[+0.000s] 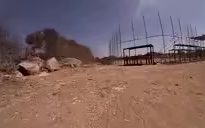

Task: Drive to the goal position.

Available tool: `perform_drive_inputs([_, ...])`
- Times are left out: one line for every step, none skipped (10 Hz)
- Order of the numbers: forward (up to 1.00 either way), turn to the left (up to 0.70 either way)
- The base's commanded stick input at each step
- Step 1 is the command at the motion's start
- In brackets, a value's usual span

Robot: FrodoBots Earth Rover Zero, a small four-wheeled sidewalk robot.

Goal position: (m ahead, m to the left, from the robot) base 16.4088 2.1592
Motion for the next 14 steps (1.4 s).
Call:
perform_drive_inputs([1.0,0.0])
perform_drive_inputs([1.0,0.0])
perform_drive_inputs([1.0,0.0])
perform_drive_inputs([1.0,0.0])
perform_drive_inputs([1.0,0.0])
perform_drive_inputs([1.0,0.0])
perform_drive_inputs([1.0,0.0])
perform_drive_inputs([1.0,0.0])
perform_drive_inputs([1.0,0.0])
perform_drive_inputs([1.0,0.0])
perform_drive_inputs([1.0,0.0])
perform_drive_inputs([1.0,0.0])
perform_drive_inputs([1.0,0.0])
perform_drive_inputs([1.0,0.0])
